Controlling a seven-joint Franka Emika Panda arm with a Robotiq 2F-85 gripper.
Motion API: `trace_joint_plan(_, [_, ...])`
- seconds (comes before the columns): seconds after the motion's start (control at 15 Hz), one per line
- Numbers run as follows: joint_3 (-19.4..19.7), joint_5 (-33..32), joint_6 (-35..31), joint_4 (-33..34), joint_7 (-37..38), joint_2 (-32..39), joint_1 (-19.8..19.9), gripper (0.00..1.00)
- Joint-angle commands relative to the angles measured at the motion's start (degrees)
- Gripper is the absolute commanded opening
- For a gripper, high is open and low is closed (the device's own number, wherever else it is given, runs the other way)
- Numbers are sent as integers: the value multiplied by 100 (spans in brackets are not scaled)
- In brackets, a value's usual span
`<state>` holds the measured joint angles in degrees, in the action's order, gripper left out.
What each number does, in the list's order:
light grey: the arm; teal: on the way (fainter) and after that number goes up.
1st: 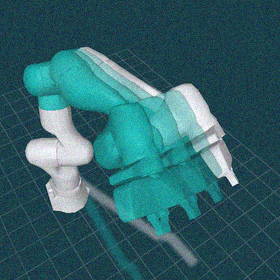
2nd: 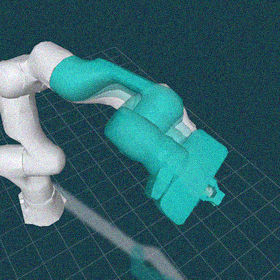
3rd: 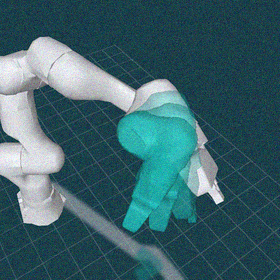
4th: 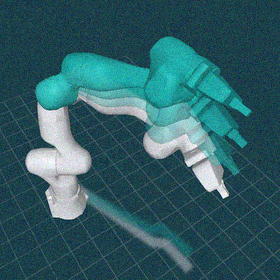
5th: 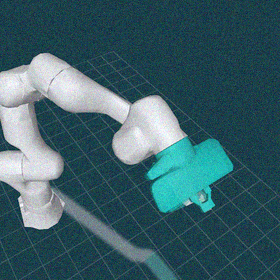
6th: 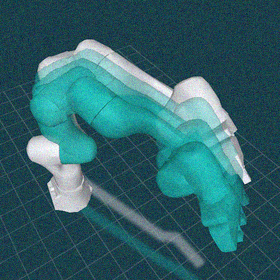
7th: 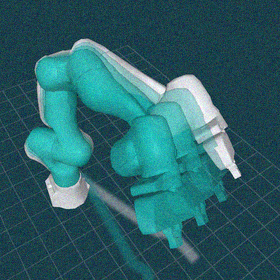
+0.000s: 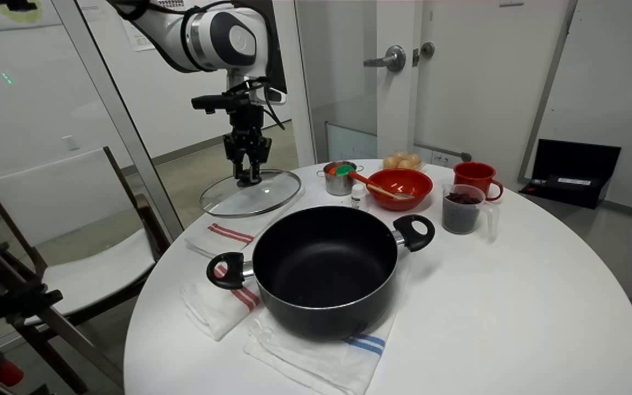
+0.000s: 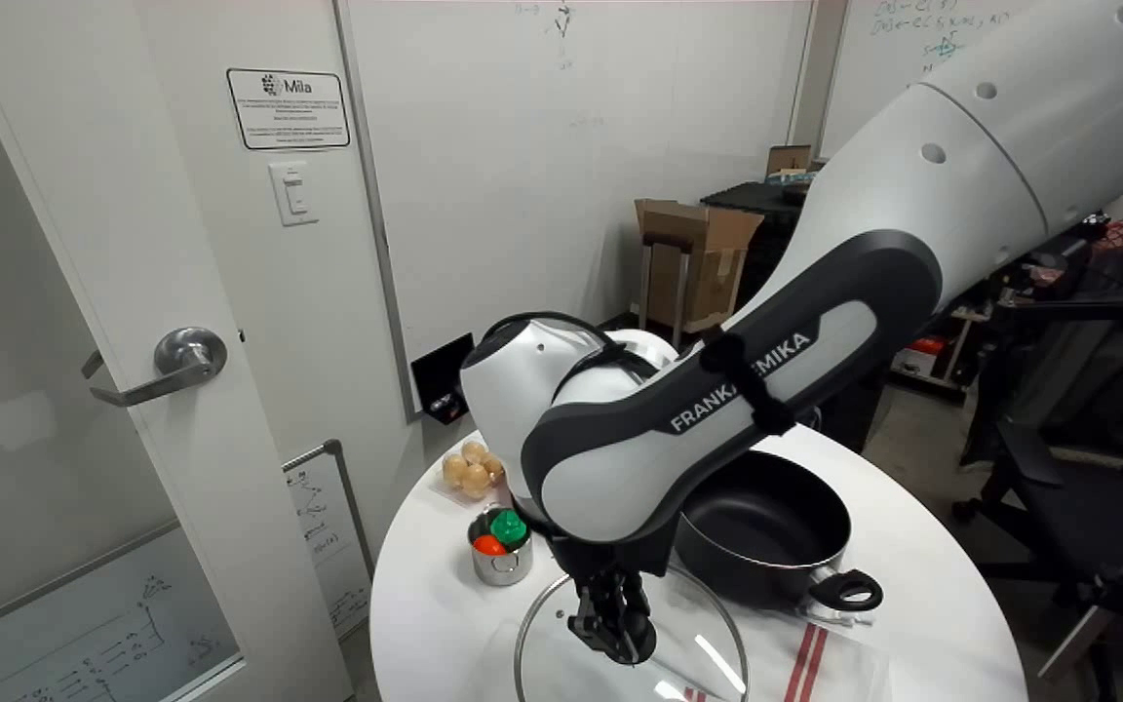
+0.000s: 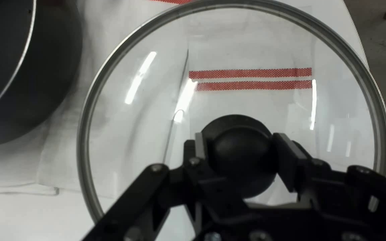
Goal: Remove the glass lid from the pot.
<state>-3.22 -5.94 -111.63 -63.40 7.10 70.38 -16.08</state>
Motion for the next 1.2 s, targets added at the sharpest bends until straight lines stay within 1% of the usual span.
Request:
trace_joint_plan(0.0, [-54, 52, 355, 886, -282, 541, 17, 26])
trace_joint_plan(0.33, [-63, 110, 435, 1429, -445, 1043, 99, 26])
trace_joint_plan(0.87, [-26, 120, 641, 2091, -587, 1680, 257, 26])
trace_joint_plan(0.93, [-25, 134, 531, 1788, -591, 1490, 276, 26])
trace_joint_plan(1.0, [-19, 131, 528, 1816, -591, 1502, 273, 26])
trace_joint_plan(1.07, [-18, 128, 538, 1839, -594, 1504, 274, 76])
trace_joint_plan(1.13, [-20, 132, 548, 1869, -594, 1504, 275, 78])
